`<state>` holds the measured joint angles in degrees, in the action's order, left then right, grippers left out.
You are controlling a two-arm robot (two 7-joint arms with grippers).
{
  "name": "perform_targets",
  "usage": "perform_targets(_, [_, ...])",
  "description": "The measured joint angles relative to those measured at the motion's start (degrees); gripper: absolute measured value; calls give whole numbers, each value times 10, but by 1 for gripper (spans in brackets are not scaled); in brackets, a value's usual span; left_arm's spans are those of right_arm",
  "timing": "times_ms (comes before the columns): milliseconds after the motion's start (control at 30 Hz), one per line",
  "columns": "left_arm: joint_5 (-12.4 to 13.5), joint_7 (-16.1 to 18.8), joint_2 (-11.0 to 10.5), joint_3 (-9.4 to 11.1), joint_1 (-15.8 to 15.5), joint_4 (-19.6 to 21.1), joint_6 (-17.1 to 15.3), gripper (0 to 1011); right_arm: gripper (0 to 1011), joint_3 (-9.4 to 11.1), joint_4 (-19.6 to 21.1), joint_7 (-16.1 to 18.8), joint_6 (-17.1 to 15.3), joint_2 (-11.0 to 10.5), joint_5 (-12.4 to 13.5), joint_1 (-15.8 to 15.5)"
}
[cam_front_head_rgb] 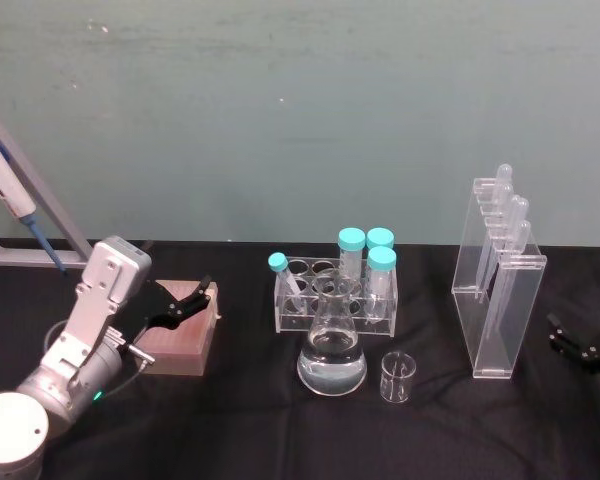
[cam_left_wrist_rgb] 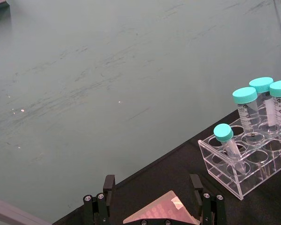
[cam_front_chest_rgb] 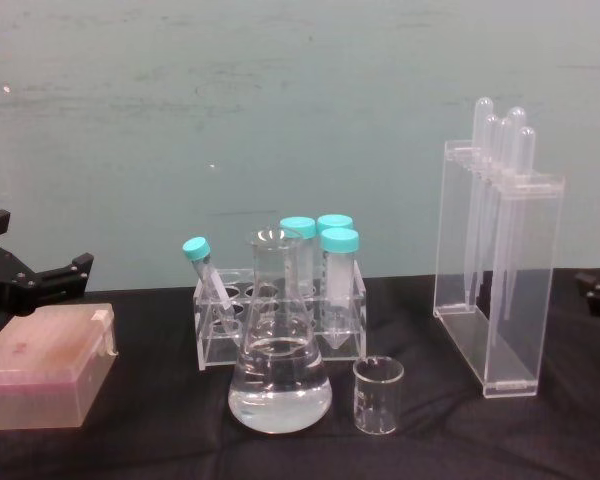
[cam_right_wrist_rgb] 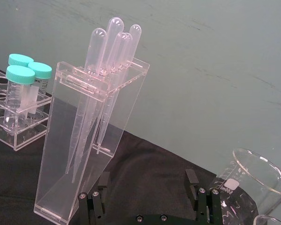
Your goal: Place the experimental apparatus aside using one hand.
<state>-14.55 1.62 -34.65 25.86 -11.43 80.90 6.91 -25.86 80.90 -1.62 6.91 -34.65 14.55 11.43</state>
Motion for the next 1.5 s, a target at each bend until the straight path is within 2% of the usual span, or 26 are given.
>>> perform_targets(1500, [0, 0, 0, 0, 0, 0, 0, 1000, 1000, 1, 1, 0, -2, 0, -2, -1])
